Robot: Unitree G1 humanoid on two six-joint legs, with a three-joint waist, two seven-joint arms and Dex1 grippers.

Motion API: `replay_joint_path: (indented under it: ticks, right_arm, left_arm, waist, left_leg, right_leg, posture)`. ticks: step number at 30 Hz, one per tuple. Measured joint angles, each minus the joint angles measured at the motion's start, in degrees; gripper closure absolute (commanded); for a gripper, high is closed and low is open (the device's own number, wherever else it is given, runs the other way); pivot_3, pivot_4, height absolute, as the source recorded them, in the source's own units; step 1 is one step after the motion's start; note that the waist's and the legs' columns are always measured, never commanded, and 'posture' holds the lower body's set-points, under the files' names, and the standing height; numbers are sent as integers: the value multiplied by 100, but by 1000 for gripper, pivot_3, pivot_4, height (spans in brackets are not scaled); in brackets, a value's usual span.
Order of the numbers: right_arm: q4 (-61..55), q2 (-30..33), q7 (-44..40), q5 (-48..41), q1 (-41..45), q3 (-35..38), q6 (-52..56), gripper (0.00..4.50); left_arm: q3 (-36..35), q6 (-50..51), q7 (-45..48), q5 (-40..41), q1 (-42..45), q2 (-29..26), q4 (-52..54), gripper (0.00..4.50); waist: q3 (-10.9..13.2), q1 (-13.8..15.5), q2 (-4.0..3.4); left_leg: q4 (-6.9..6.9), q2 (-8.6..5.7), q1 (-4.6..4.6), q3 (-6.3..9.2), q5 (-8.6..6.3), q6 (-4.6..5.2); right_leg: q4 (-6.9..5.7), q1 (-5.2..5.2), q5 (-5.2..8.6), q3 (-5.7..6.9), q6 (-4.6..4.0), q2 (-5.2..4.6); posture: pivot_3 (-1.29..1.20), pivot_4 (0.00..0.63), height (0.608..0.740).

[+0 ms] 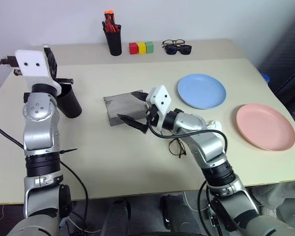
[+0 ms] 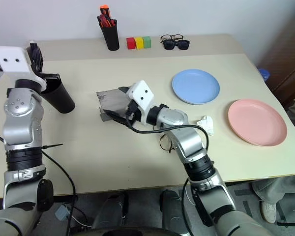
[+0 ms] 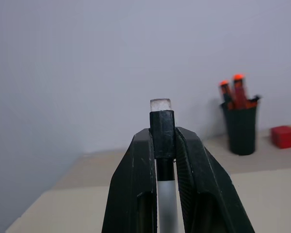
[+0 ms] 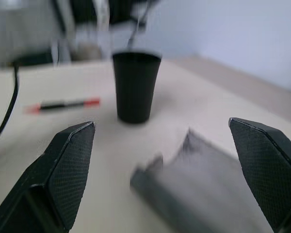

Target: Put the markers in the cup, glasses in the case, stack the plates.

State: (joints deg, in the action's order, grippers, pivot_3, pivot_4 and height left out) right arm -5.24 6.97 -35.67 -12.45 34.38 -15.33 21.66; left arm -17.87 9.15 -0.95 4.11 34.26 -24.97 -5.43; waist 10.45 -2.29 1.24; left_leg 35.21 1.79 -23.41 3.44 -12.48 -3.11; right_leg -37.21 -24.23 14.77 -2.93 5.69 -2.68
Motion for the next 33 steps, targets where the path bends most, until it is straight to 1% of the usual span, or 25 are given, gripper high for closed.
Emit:
replay_joint_path:
  ticks: [5, 7, 8, 12, 15, 18, 21, 22, 24, 25, 28, 31, 33]
  right_arm:
    - [141, -131, 133, 84, -57, -18, -71, 0]
    - [140, -150, 145, 90, -107, -53, -70, 0]
    - [137, -150, 147, 91, -131, -63, -70, 0]
    - [91, -148, 149, 92, -186, -67, -69, 0]
    - [88, -149, 149, 92, -186, -67, -68, 0]
    - [86, -147, 149, 92, -186, -68, -66, 0]
    - [73, -136, 143, 93, -192, -73, -62, 0]
    - [69, -127, 135, 93, -199, -76, -61, 0]
    - [63, -98, 117, 95, -219, -73, -60, 0]
    - [61, -82, 108, 96, -231, -72, -59, 0]
    - [58, -93, 69, 93, -236, -125, -58, 0]
    - [52, -85, 21, 93, -240, -135, -58, 0]
    - [53, -87, -12, 93, -240, -136, -58, 0]
  left_arm:
    - [-32, -544, -154, -40, 0, 71, -505, 4369]
    - [-29, -640, -158, -39, -2, 114, -631, 3446]
    - [-27, -692, -158, -39, -7, 147, -689, 3057]
    - [-17, -743, -200, -36, -97, 209, -800, 1018]
    - [-126, -746, -296, 54, -97, 270, -799, 1018]
    - [-421, -765, -525, 199, -105, 280, -710, 1018]
    - [-979, -637, -1059, 202, -351, 149, -151, 1018]
    - [-1214, -334, -1214, 178, -545, -28, 85, 749]
    - [-1569, 176, -1308, 177, -896, -207, 375, 169]
    - [-1679, 506, -1278, 225, -1089, -240, 519, 79]
    - [-1671, 1809, -896, 441, -1608, -446, 703, 79]
    - [-1247, 3089, -194, 669, -2062, -803, 966, 79]
    - [-1080, 3703, 67, 796, -2090, -862, 1091, 79]
  waist:
    - [0, 20, 0]
    - [0, 18, 0]
    - [0, 14, 0]
    - [0, -16, 0]
    - [0, -20, 0]
    - [0, -24, 0]
    - [0, -46, 0]
    - [0, -58, 0]
    - [-1, -47, -1]
    - [-1, -35, -1]
    - [-8, 21, 14]
    - [-11, 14, 27]
    - [-11, 5, 26]
  left_leg:
    - [0, 0, 0, 0, 0, 0]
    - [0, 0, 0, 0, 0, 0]
    - [0, 0, 0, 0, 0, 0]
    - [-1, 1, 1, 1, 0, 0]
    - [0, 1, 1, 1, 0, 0]
    - [-1, 1, 1, 2, 0, 0]
    - [-4, 3, 3, 1, 0, 0]
    - [-7, 3, 5, 1, 0, 0]
    - [-7, 3, 6, 1, 0, 0]
    - [-6, 2, 6, 0, 0, 0]
    - [-1, 1, 4, 4, 3, -5]
    - [-2, 1, 3, 4, 3, -6]
    - [-5, 3, 4, 7, 3, -6]
  right_leg:
    - [-1, 0, 0, 1, 0, 0]
    - [-2, 0, 0, 1, 0, 1]
    - [-2, 0, 0, 1, 0, 0]
    - [-4, -1, 0, 1, 0, 2]
    - [-4, -1, 0, 1, 0, 2]
    - [-4, -1, 0, 1, 0, 3]
    - [-5, -4, -1, 0, 0, 3]
    - [-7, -5, -1, 0, 0, 3]
    - [-11, -5, 0, 0, -1, 3]
    - [-11, -4, 0, 0, -1, 1]
    - [-10, 3, 0, 7, -1, 0]
    - [-5, 3, 0, 6, -1, -1]
    - [-7, 2, 0, 7, -2, 3]
  posture:
    - [0, 150, 740]
    - [0, 150, 740]
    - [0, 150, 740]
    - [0, 150, 740]
    - [0, 150, 740]
    - [0, 150, 740]
    - [0, 150, 740]
    - [0, 150, 740]
    - [0, 150, 740]
    - [0, 150, 740]
    - [0, 150, 740]
    - [0, 150, 740]
    - [0, 150, 740]
